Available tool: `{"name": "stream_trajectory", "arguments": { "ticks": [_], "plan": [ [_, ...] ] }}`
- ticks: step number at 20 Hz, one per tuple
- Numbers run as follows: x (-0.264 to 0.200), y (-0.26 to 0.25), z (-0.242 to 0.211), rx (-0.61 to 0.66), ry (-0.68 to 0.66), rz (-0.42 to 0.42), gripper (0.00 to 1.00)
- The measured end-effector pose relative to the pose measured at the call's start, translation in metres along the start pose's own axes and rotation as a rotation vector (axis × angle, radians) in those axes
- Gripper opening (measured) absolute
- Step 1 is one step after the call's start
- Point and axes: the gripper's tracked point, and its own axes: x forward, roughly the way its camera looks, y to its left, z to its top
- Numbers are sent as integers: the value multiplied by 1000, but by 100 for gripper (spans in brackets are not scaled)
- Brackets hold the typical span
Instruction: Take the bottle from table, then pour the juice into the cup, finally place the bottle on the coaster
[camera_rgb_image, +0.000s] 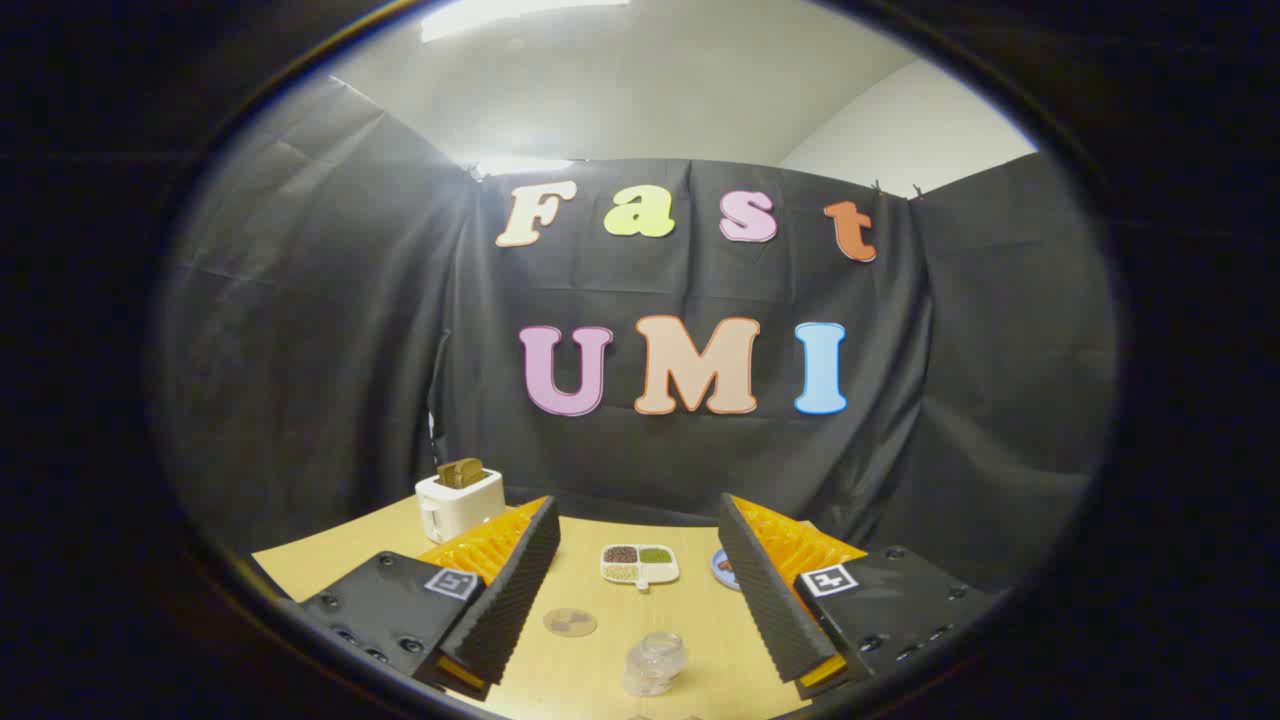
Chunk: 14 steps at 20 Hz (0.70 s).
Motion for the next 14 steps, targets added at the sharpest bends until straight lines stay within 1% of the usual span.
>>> {"name": "stream_trajectory", "arguments": {
  "ticks": [14],
  "plan": [
    [-15,20,2,-26,-1,15,100]
  ]
}}
